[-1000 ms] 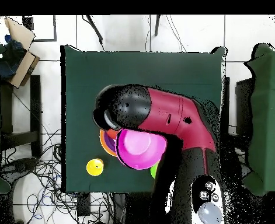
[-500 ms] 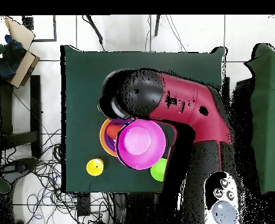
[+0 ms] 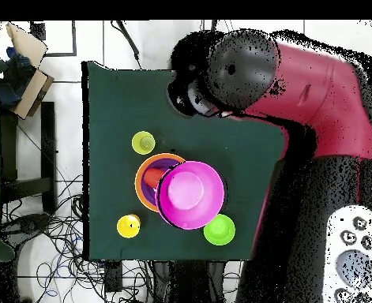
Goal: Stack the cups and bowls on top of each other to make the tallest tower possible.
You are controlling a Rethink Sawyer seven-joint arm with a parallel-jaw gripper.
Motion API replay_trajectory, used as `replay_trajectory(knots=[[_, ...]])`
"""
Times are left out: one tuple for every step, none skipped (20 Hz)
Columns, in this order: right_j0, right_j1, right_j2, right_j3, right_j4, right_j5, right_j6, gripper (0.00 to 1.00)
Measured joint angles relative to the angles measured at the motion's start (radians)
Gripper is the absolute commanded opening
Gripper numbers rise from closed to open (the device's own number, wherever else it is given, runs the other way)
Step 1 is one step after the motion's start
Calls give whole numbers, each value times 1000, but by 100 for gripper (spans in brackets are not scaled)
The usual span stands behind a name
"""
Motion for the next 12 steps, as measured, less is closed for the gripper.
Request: replay_trajectory(knots=[[-1,8,0,-26,-6,12,0,100],[-2,17,0,-51,-11,22,0,100],[-2,24,0,-70,-14,29,0,100],[-3,42,0,-112,-22,41,0,100],[-3,58,0,-145,-26,45,0,100],[-3,66,0,-160,-28,45,0,100],[-3,81,0,-184,-31,45,0,100],[-3,98,0,-209,-33,45,0,100],[-3,118,1,-233,-34,45,0,100],[-4,133,1,-250,-34,45,0,100],[-4,145,1,-262,-35,45,0,100],[-4,157,1,-274,-36,45,0,100]])
